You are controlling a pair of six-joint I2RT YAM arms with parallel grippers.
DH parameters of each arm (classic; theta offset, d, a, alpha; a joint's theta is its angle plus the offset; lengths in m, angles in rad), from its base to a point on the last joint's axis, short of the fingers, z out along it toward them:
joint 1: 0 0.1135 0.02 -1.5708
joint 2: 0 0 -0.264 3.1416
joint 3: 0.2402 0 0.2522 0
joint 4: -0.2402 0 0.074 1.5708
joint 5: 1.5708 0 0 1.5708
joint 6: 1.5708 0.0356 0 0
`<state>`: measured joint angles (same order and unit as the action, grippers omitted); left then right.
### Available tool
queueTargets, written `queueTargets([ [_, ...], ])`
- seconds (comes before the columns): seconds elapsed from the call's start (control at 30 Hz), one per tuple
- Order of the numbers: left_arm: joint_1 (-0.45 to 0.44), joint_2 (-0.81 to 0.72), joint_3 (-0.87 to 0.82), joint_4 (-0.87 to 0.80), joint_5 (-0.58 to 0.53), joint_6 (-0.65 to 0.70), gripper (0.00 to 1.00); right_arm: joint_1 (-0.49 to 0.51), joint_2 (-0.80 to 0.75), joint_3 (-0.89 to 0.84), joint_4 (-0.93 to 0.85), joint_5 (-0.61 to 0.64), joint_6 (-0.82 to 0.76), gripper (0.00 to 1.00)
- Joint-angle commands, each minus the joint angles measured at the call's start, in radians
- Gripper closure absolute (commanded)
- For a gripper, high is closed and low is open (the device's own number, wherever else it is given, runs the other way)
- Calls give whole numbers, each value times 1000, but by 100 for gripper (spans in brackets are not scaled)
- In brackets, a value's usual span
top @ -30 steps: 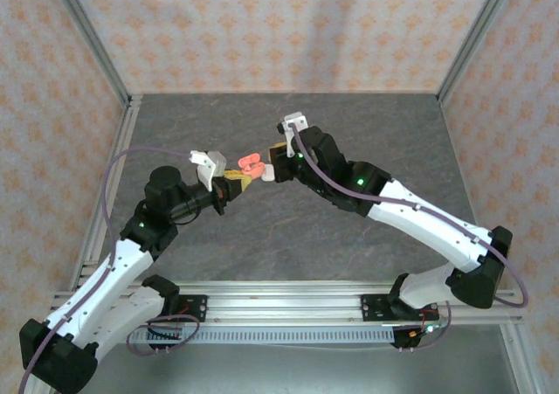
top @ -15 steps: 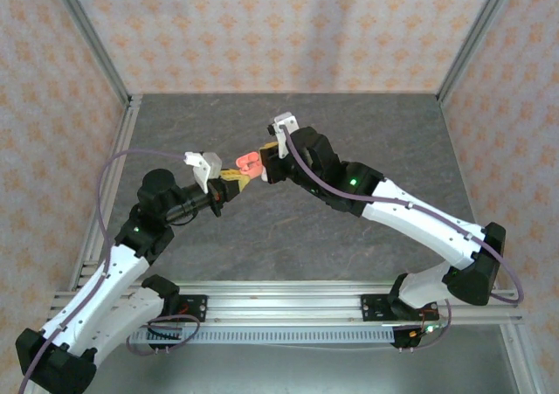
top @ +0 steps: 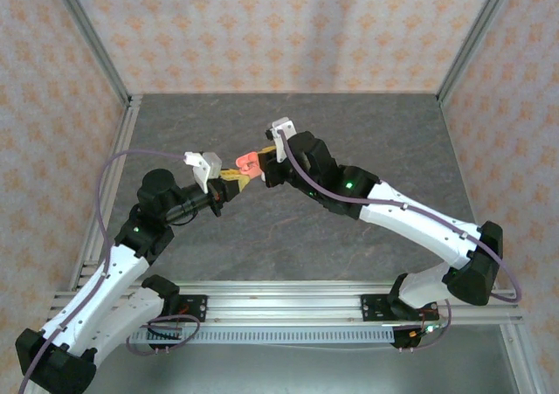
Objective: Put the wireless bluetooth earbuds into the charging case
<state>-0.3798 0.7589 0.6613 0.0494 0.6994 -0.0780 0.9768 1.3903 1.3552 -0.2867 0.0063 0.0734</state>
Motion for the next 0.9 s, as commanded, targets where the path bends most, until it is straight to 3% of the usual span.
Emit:
queueTargets([
  [0.0,-8,-16,37,29,6,3,100,7,-31,-21,33,-9,-1,92],
  [0.67,-10,-5,39,55,6,0,100,8,-27,22,-32,-125,147,83],
  [0.87,-10,-6,40,53,8,-3,100,8,-17,64,-65,-151,186,75],
])
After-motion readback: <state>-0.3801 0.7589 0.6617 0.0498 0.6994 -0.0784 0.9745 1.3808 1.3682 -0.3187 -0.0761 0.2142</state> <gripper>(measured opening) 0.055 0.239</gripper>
